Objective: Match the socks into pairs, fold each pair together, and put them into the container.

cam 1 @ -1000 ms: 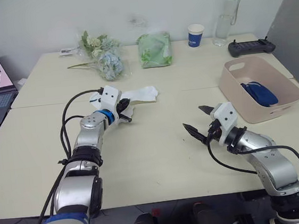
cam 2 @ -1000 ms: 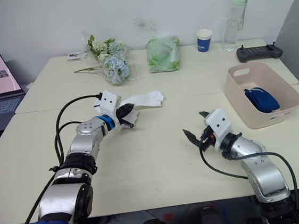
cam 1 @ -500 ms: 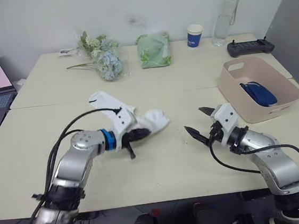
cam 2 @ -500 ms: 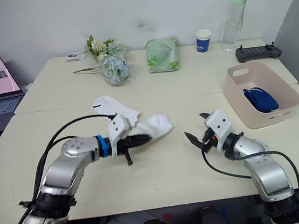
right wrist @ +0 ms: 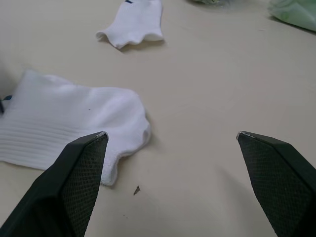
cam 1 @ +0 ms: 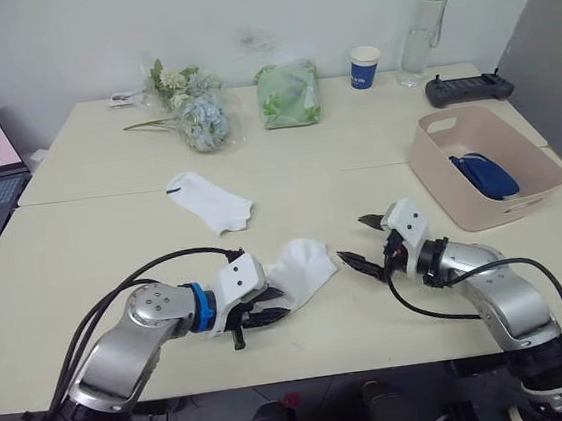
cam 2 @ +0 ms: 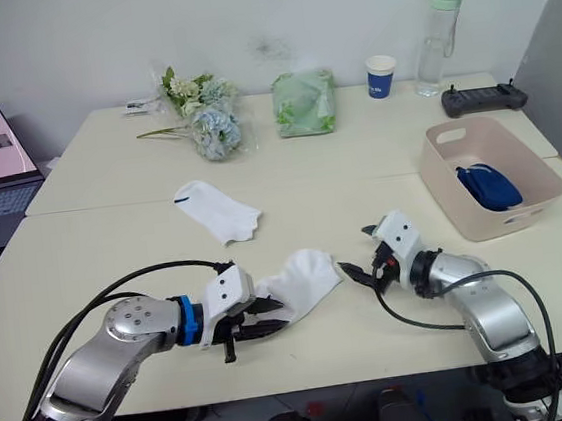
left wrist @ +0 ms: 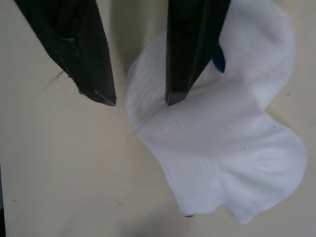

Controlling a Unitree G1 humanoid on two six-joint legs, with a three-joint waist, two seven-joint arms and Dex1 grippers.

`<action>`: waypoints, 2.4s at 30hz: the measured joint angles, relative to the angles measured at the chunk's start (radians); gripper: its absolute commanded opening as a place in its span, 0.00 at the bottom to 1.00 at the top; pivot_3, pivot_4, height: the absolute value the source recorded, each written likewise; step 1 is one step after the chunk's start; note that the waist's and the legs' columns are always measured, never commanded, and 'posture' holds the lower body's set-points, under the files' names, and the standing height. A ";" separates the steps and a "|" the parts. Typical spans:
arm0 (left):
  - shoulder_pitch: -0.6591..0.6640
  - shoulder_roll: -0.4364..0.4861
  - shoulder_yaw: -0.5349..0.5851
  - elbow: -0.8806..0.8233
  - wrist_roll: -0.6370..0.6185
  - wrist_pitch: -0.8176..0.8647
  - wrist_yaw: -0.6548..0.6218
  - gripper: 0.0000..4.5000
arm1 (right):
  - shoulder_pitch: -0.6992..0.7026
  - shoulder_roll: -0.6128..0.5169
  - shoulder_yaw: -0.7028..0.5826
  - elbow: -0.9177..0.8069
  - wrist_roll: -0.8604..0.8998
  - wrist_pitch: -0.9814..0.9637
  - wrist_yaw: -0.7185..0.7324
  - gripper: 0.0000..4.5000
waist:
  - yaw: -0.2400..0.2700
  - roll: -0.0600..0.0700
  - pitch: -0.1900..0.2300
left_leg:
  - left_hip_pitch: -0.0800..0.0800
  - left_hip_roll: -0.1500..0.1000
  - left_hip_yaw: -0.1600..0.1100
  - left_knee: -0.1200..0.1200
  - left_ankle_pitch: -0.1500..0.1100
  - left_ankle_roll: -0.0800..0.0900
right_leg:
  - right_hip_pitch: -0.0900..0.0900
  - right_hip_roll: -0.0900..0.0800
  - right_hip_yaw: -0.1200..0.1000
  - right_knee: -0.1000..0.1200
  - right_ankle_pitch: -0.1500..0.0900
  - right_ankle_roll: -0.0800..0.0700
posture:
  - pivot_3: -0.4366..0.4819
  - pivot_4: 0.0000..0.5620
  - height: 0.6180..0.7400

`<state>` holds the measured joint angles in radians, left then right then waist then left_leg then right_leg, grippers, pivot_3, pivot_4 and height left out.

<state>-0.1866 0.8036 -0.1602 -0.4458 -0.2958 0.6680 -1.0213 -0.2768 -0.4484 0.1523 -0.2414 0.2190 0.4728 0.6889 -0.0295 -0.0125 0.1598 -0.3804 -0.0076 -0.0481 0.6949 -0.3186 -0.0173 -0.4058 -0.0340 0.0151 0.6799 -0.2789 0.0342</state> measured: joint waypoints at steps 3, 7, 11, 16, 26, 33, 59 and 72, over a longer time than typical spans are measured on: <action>0.008 0.050 0.083 -0.010 -0.054 0.040 -0.018 0.80 | -0.013 0.018 0.007 0.020 0.002 0.028 -0.002 1.00 | 0.001 0.000 0.000 | 0.000 0.000 0.000 0.000 0.000 0.000 | 0.000 0.000 0.000 0.000 0.000 0.000 | 0.48 0.27 1.00; 0.005 0.052 0.166 0.097 -0.066 0.001 -0.009 0.92 | -0.012 0.035 0.043 0.031 0.010 0.070 0.014 1.00 | 0.001 0.000 0.000 | 0.000 0.000 0.000 0.000 0.000 0.000 | 0.000 0.000 0.000 0.000 0.000 0.000 | 0.48 0.27 1.00; 0.009 0.040 0.177 0.184 -0.044 -0.069 0.009 0.93 | -0.008 0.035 0.068 0.031 0.012 0.090 0.030 0.92 | 0.001 0.000 0.000 | 0.000 0.000 0.000 0.000 0.000 0.000 | 0.000 0.000 0.000 0.000 0.000 0.000 | 0.48 0.27 1.00; 0.024 -0.032 0.120 0.286 0.010 -0.165 0.038 0.81 | -0.002 0.043 0.081 0.049 0.002 0.101 0.025 0.57 | 0.001 0.000 0.000 | 0.000 0.000 0.000 0.000 0.000 0.000 | 0.000 -0.001 0.000 0.000 0.000 0.000 | 0.48 0.27 1.00; -0.030 -0.106 0.088 0.371 0.048 -0.214 0.078 0.12 | 0.023 0.058 0.073 0.053 0.002 0.118 0.006 0.00 | 0.003 0.000 0.000 | 0.000 -0.001 0.000 0.000 0.000 0.000 | 0.000 -0.001 0.000 0.000 0.000 0.000 | 0.48 0.27 1.00; -0.028 -0.115 0.087 0.370 0.044 -0.214 0.087 0.02 | 0.085 0.050 0.017 -0.001 0.015 0.135 -0.032 0.00 | 0.003 0.000 0.000 | 0.000 -0.001 0.000 0.000 0.000 0.000 | 0.000 -0.002 0.000 0.000 0.000 0.000 | 0.48 0.27 1.00; 0.193 -0.211 0.172 0.028 -0.082 0.085 0.338 0.10 | 0.413 -0.010 -0.182 -0.510 0.265 0.520 -0.208 0.05 | 0.004 0.000 0.000 | 0.001 0.000 -0.001 -0.001 0.000 0.000 | 0.001 -0.002 -0.001 0.000 0.000 0.000 | 0.48 0.27 1.00; 0.210 -0.049 0.180 0.122 0.009 -0.269 0.175 0.70 | 0.417 -0.328 -0.236 -0.470 0.258 0.291 0.073 0.68 | 0.005 0.000 0.000 | 0.001 -0.001 0.000 -0.002 0.000 0.000 | 0.001 -0.001 -0.001 -0.002 0.000 0.000 | 0.48 0.27 1.00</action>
<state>0.0234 0.7544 0.0197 -0.3242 -0.2873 0.3991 -0.8467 0.1398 -0.7763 -0.0833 -0.7114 0.4769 0.7640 0.7615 -0.0247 -0.0122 0.1598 -0.3797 -0.0082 -0.0480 0.6931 -0.3188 -0.0171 -0.4045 -0.0352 0.0142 0.6780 -0.2794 0.0343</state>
